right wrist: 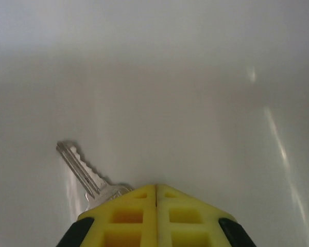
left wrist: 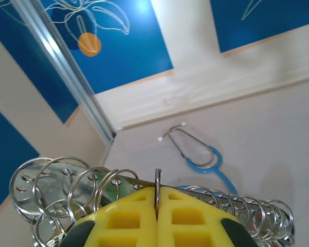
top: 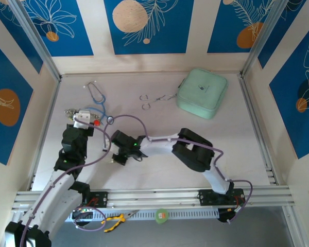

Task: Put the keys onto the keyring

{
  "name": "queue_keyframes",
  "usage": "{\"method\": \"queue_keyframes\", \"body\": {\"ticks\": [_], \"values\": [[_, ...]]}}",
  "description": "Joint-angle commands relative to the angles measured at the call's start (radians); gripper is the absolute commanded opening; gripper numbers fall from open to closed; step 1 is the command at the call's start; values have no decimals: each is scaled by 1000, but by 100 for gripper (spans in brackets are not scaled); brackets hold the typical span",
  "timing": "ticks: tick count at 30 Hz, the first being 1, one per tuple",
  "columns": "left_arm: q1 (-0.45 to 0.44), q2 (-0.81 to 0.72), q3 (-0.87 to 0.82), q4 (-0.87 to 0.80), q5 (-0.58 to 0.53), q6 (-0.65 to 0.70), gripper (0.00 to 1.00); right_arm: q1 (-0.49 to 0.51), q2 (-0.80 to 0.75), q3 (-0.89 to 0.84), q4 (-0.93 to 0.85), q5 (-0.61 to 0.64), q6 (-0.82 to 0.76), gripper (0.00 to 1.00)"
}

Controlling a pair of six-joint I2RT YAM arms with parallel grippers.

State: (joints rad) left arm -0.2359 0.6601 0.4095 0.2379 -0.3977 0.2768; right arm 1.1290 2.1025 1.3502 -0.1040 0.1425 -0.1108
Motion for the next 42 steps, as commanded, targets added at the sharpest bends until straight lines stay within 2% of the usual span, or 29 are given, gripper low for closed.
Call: {"method": "queue_keyframes", "body": {"ticks": [1, 5, 9, 12, 14, 15, 18, 22, 24, 33, 42], "values": [[4, -8, 60, -37, 151, -20, 0, -40, -126, -161, -140, 32, 9, 2], [-26, 43, 90, -89, 351, -16, 0, -86, -294, -333, -233, 50, 45, 0], [-88, 119, 117, -133, 539, 4, 0, -127, -436, -421, -305, 45, 134, 0], [-114, 178, 124, -141, 638, -20, 0, -138, -504, -422, -302, -30, 210, 10], [-120, 195, 113, -128, 638, -43, 0, -122, -513, -416, -283, -46, 184, 22], [-120, 196, 107, -117, 628, -50, 0, -105, -512, -418, -270, -29, 136, 23], [-120, 186, 93, -104, 588, -65, 0, -31, -513, -465, -150, 65, -106, 28], [-121, 179, 89, -124, 567, -58, 0, -32, -502, -539, 52, -36, -381, 31], [-120, 172, 84, -125, 566, -58, 0, -44, -488, -549, 113, -84, -462, 33], [-119, 171, 62, -89, 571, -65, 0, -102, -393, -482, 98, -203, -542, 34], [-122, 164, 57, -91, 573, -59, 0, -124, -352, -436, 54, -283, -549, 34]]}}
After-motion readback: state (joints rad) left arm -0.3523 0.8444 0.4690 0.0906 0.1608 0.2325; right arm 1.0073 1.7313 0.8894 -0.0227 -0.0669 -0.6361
